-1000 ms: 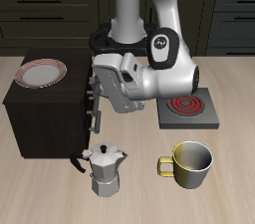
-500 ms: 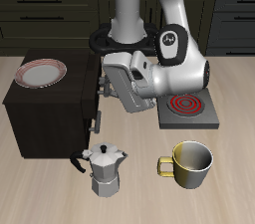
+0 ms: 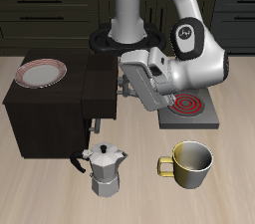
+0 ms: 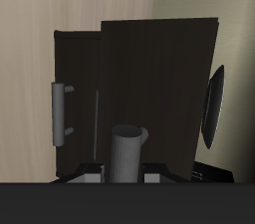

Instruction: Open the top drawer of the wooden cabinet

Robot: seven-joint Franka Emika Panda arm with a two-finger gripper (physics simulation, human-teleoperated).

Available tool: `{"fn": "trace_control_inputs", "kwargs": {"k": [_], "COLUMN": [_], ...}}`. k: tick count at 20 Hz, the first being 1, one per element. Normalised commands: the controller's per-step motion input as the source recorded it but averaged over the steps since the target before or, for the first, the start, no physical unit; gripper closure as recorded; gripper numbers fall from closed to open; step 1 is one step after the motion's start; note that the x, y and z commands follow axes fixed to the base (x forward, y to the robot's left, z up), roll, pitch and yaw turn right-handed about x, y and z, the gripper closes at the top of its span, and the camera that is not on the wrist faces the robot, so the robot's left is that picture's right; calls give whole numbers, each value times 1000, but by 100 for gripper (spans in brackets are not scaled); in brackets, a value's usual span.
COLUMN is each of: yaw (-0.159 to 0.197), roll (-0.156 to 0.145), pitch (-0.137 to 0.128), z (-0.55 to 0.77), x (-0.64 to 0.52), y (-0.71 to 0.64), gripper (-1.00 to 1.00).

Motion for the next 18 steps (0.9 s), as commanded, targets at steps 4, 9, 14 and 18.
{"fn": "trace_control_inputs", "kwargs": {"k": [4, 9, 14, 18], "yaw": [1, 2, 1, 11], "roll": [60, 60, 85, 91], "pitch": [-22, -2, -21, -8], "z": [25, -31, -6, -80], "x": [-68, -58, -93, -42], "y": [454, 365, 484, 514], "gripper": [100, 100, 100, 100]}}
